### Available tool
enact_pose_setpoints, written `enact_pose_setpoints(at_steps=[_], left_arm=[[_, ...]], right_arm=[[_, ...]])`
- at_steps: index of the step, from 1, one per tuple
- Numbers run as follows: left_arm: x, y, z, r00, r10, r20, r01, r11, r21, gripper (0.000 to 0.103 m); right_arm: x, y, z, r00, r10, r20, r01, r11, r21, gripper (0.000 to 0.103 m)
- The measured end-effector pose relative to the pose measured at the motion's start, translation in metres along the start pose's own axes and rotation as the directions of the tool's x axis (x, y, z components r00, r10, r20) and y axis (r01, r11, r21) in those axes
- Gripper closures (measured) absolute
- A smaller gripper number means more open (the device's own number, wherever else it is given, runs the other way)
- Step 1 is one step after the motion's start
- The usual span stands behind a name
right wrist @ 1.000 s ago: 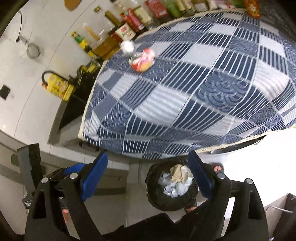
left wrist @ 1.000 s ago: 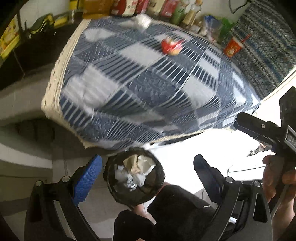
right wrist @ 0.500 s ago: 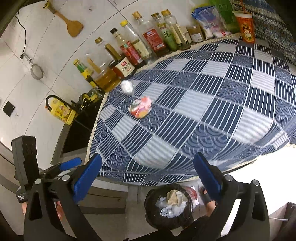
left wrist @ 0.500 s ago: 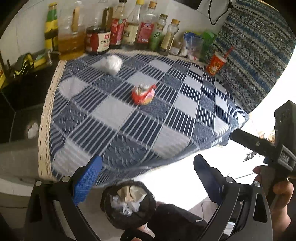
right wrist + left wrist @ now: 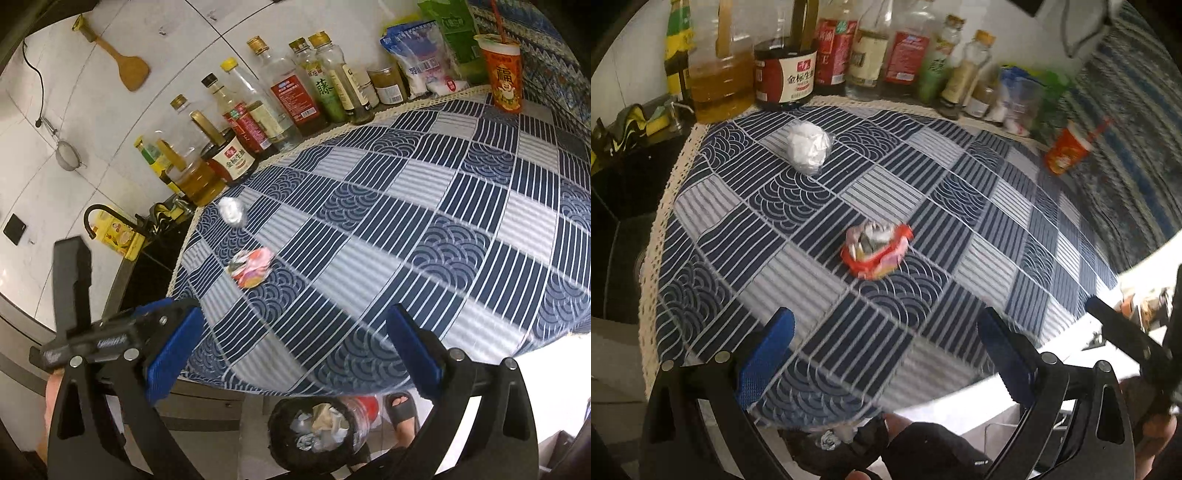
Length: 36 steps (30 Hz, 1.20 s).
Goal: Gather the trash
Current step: 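Move the left tool onto the red snack wrapper on the cloth, then grasp the red wrapper with the left tool while the right tool reaches the tissue ball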
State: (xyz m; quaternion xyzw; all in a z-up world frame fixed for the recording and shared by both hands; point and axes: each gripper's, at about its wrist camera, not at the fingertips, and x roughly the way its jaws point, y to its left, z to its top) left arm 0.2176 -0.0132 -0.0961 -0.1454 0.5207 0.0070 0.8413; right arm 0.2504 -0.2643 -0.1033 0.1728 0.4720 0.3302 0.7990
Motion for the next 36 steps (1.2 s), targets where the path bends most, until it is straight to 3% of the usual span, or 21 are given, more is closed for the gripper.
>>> enact_pose_setpoints(at_steps=[9,15,23,24,27,36], left_arm=[[0.058,-0.009,0.041,0.99,0.098,-0.101,-0.103,0.994,-0.042,0.007],[0.077,-0.006,0.054,0.973,0.205,-0.11,-0.212,0.975,-0.063,0.007],[0.095,-0.006,0.054,0.96,0.238,-0.146,-0.248,0.968,-0.049,0.008],[0.095,-0.007,0.053,0.959,0.245,-0.142,-0.253,0.967,-0.043,0.011],[0.1,-0.007,0.049,0.959,0.234,-0.162,-0.242,0.97,-0.03,0.044],[0.089,0.003,0.046,0.968,0.21,-0.134,-0.219,0.974,-0.057,0.049]], right_arm=[[0.028,-0.035,0.022,0.999,0.045,-0.023,-0.046,0.998,-0.036,0.005],[0.043,-0.059,0.034,0.994,0.099,-0.052,-0.099,0.995,0.011,0.005],[0.062,-0.068,0.048,0.988,0.138,-0.075,-0.139,0.99,-0.005,0.005],[0.064,-0.068,0.05,0.987,0.139,-0.075,-0.14,0.99,-0.008,0.005],[0.073,-0.068,0.053,0.984,0.154,-0.093,-0.156,0.988,-0.006,0.005],[0.094,-0.053,0.062,0.974,0.185,-0.133,-0.192,0.98,-0.047,0.005]])
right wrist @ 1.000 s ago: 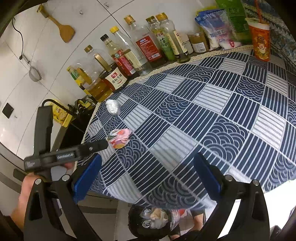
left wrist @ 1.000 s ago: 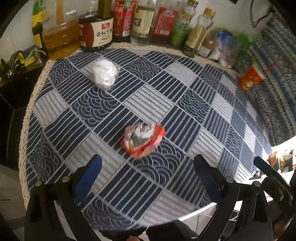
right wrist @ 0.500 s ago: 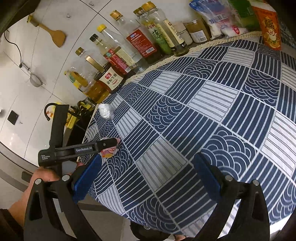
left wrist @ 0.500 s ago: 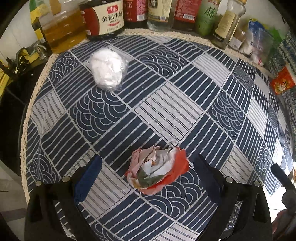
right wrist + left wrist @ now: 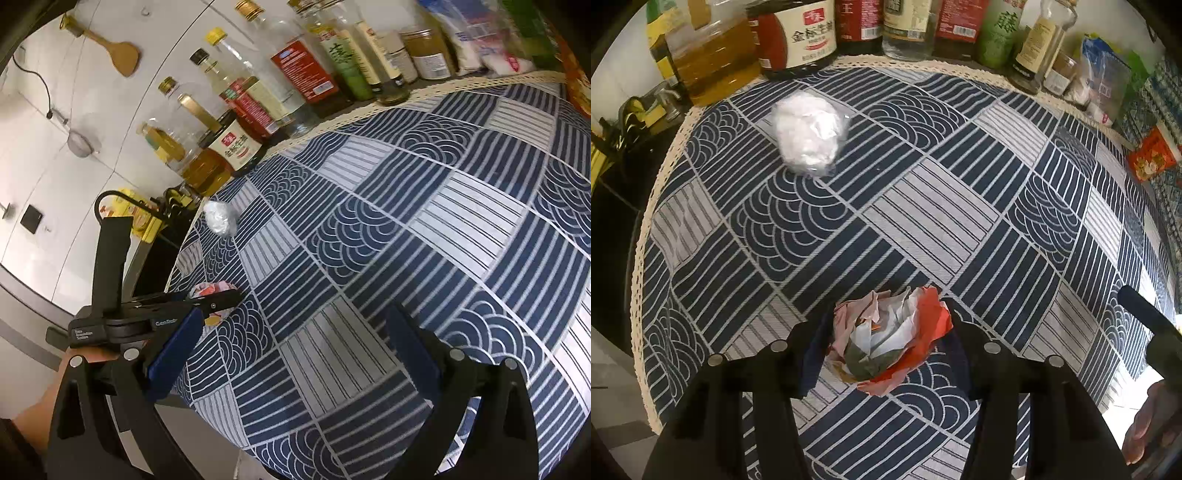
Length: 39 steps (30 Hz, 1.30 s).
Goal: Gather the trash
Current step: 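Grasp the red wrapper with the left tool while the right tool reaches the tissue ball, then grasp the white tissue ball with the right tool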
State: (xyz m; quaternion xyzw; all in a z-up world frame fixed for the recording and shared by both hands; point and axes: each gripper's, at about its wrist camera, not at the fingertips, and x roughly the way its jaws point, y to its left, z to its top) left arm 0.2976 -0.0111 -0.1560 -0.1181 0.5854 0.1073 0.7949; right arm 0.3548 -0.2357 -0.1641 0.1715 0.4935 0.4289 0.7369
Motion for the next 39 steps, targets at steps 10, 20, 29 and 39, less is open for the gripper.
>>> enact_pose_setpoints(at_steps=[10,20,29,39], left_arm=[[-0.025,0.033,-0.009,0.998,-0.023,0.061,0.03,0.993,-0.115,0.049],[-0.056,0.079,-0.044,0.994,0.029,0.103,0.001,0.961,-0.276,0.049],[-0.073,0.13,-0.089,0.99,0.099,0.098,-0.045,0.893,-0.448,0.049],[-0.069,0.15,-0.116,0.994,0.079,0.069,-0.03,0.844,-0.535,0.049]], right_arm=[[0.024,0.012,0.018,0.997,0.029,-0.07,-0.031,0.999,-0.036,0.005],[0.085,0.053,0.063,0.989,0.015,-0.147,-0.043,0.981,-0.192,0.005],[0.149,0.111,0.099,0.983,0.031,-0.183,-0.099,0.922,-0.375,0.005],[0.218,0.128,0.103,0.973,-0.058,-0.224,-0.052,0.887,-0.459,0.032]])
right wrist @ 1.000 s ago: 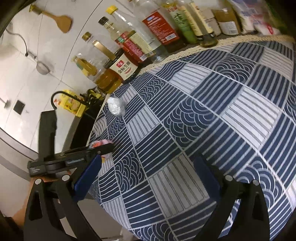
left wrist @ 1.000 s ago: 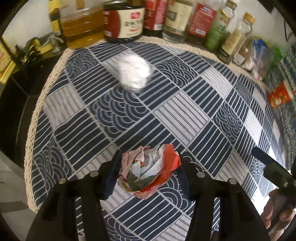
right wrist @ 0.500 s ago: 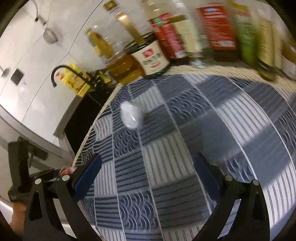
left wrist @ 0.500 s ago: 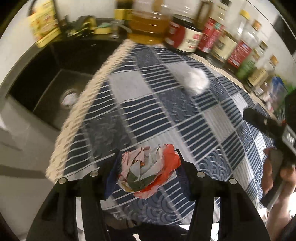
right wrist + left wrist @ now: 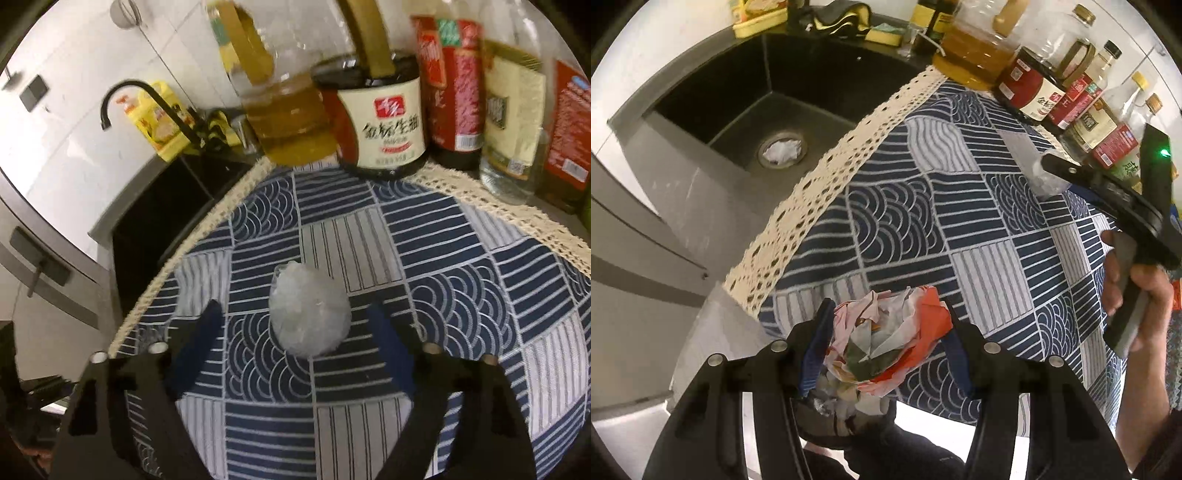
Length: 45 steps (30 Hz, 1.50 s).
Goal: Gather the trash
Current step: 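Grasp the white tissue ball with the right tool, then carry the red wrapper and tissue ball down over the black bin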
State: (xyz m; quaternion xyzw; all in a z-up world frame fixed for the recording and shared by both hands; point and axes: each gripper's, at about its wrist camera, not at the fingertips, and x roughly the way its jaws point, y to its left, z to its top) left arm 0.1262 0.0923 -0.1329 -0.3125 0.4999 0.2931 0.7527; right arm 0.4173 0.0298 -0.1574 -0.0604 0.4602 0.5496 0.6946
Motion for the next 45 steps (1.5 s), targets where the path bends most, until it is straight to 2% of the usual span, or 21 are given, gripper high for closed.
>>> enact_pose_setpoints(at_steps=[4,11,19,24,26,32,38,45], left_arm=[[-0.002,0.006,-0.003,1.0,0.011,-0.002,-0.011,1.0,-0.019,0.049],[-0.01,0.024,-0.003,1.0,-0.019,0.014,0.02,0.996,-0.088,0.049],[-0.014,0.012,-0.002,0.998,-0.065,0.016,0.066,0.998,-0.006,0.049],[-0.015,0.004,0.0,0.993,-0.118,0.017,0.117,0.991,0.06,0.049],[-0.016,0.002,0.001,0.989,-0.145,0.02,0.143,0.986,0.085,0.049],[-0.021,-0.002,0.002,0.969,-0.247,0.002,0.242,0.95,0.198,0.049],[-0.037,-0.001,-0.001,0.937,-0.348,-0.009,0.335,0.893,0.301,0.049],[-0.065,0.004,-0.008,0.907,-0.422,-0.014,0.388,0.82,0.421,0.049]], right_arm=[[0.013,-0.004,0.001,1.0,-0.014,-0.024,0.014,1.0,0.007,0.054],[0.008,0.001,-0.006,1.0,0.005,-0.023,-0.005,1.0,-0.007,0.055],[-0.03,0.022,-0.03,1.0,0.017,0.005,-0.017,1.0,0.0,0.055],[-0.057,0.034,-0.053,1.0,-0.017,0.013,0.017,1.0,0.009,0.055],[-0.068,0.039,-0.064,0.998,-0.067,0.007,0.067,0.997,0.026,0.055],[-0.103,0.062,-0.093,0.988,-0.152,0.029,0.149,0.983,0.107,0.055],[-0.139,0.098,-0.121,0.964,-0.259,0.054,0.247,0.955,0.166,0.055],[-0.169,0.147,-0.153,0.931,-0.356,0.087,0.33,0.917,0.224,0.055]])
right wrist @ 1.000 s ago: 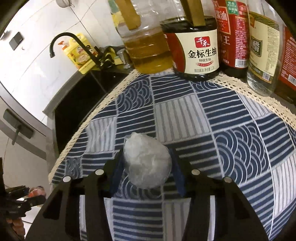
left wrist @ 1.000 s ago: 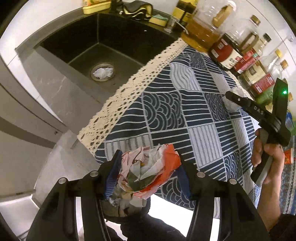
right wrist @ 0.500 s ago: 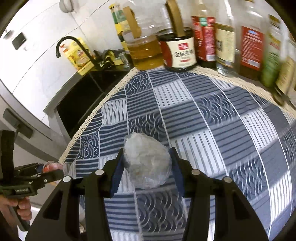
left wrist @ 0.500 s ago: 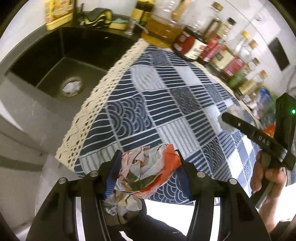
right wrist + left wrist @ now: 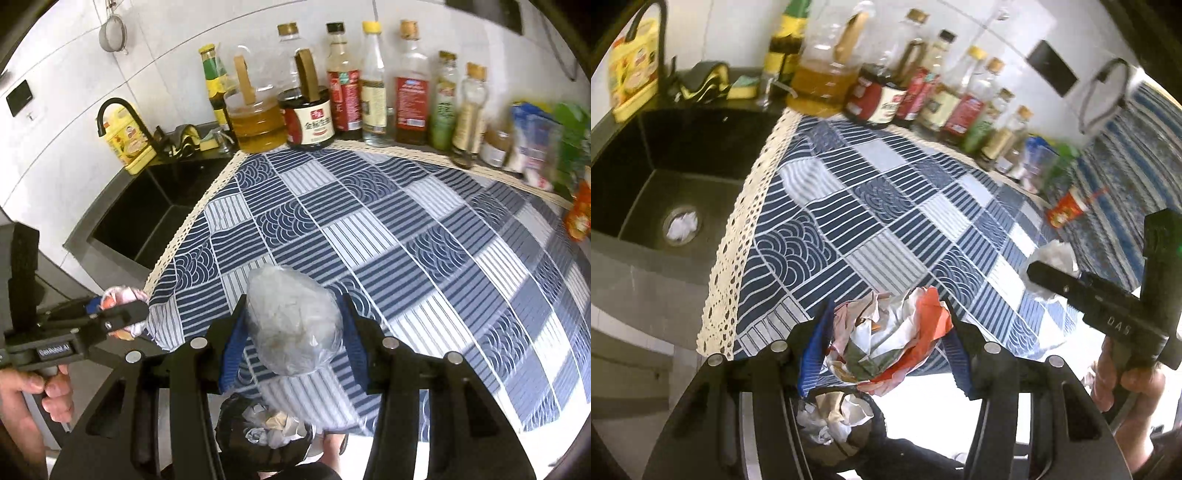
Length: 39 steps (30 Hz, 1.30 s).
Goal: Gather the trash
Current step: 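Carry the red wrapper and tissue ball down over the black bin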
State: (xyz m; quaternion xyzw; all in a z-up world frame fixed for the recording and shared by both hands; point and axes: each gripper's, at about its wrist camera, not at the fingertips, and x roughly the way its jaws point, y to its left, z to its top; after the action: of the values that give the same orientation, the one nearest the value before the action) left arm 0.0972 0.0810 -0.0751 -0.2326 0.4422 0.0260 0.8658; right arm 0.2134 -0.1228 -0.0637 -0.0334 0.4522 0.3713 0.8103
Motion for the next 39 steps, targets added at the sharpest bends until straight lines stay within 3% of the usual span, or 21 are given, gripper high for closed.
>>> enact_pose_setpoints(at_steps=[9,19,23,30,35,39], left_arm=[[-0.042,-0.014,-0.007,0.995,-0.088,0.042,0.082,0.988,0.131,0.049],[-0.063,-0.018,-0.03,0.985,-0.172,0.011,0.165,0.96,0.225,0.049],[-0.056,-0.01,-0.047,0.985,-0.17,-0.028,0.172,0.958,0.231,0.049],[-0.024,0.011,-0.085,0.978,-0.153,-0.145,0.179,0.965,0.192,0.049],[0.004,0.031,-0.105,0.963,-0.133,-0.234,0.165,0.979,0.123,0.049],[0.029,0.041,-0.12,0.948,-0.082,-0.306,0.129,0.982,0.135,0.049]], right_arm=[[-0.048,0.039,-0.036,0.996,-0.053,0.072,0.05,0.998,0.046,0.055],[-0.07,0.078,-0.079,0.992,-0.09,0.093,0.081,0.992,0.1,0.055],[-0.063,0.085,-0.095,0.994,-0.087,0.073,0.077,0.989,0.126,0.055],[-0.034,0.084,-0.13,1.0,0.0,0.001,0.0,0.981,0.193,0.054],[-0.009,0.075,-0.147,0.996,0.072,-0.061,-0.055,0.97,0.238,0.054],[0.008,0.071,-0.16,0.992,0.105,-0.069,-0.086,0.969,0.23,0.054]])
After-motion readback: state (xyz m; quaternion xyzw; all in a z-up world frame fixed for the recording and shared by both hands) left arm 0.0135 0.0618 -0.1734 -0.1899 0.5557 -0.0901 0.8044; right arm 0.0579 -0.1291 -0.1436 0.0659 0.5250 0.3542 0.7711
